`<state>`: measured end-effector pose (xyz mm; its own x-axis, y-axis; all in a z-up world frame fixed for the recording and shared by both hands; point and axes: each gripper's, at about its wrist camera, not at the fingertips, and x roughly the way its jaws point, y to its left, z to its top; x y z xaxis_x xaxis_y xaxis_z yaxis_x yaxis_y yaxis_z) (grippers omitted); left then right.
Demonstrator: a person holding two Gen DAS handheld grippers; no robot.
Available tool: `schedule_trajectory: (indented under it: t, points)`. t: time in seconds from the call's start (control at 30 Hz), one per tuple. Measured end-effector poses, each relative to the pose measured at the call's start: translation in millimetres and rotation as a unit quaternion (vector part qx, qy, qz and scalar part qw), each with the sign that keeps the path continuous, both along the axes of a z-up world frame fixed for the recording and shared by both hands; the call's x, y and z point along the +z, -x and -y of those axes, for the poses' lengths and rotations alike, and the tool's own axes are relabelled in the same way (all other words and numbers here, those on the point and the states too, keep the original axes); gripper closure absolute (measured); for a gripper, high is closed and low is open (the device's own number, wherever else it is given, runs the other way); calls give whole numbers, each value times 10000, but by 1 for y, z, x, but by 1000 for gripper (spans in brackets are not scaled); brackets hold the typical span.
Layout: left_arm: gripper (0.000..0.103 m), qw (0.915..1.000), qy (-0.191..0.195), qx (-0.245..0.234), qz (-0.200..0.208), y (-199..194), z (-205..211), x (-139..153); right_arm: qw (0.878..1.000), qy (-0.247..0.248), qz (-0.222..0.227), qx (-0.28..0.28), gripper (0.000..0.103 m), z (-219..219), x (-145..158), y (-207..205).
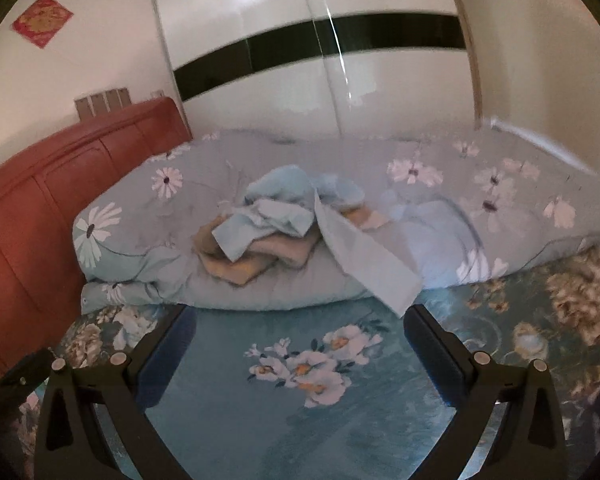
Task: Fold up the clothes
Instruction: 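Grasp the light blue T-shirt from the pile with the right gripper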
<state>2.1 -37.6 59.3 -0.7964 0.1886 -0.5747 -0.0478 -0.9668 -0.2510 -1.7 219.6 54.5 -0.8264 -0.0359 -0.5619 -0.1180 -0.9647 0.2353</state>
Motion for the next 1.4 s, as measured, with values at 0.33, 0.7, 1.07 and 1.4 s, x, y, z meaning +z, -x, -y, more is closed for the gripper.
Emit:
schedule_trajectory:
  t: [0.33,0.7,1.07,1.4]
  points:
    - [0,9980,-537,-75,339,46,29,-44,9997,183,-20,127,0,-27,-24,156]
    - [0,9985,-110,-17,544,70,51,-85,9921,-722,1003,205,3,-14,-51,379]
    - [0,9906,-175,565,1236,77,100,-113,9803,-140,1971,-73,102,-17,-85,429]
    - [0,9843,-676,957,1321,42,122,-77,9933,-118,832,796,102,-3,36,286]
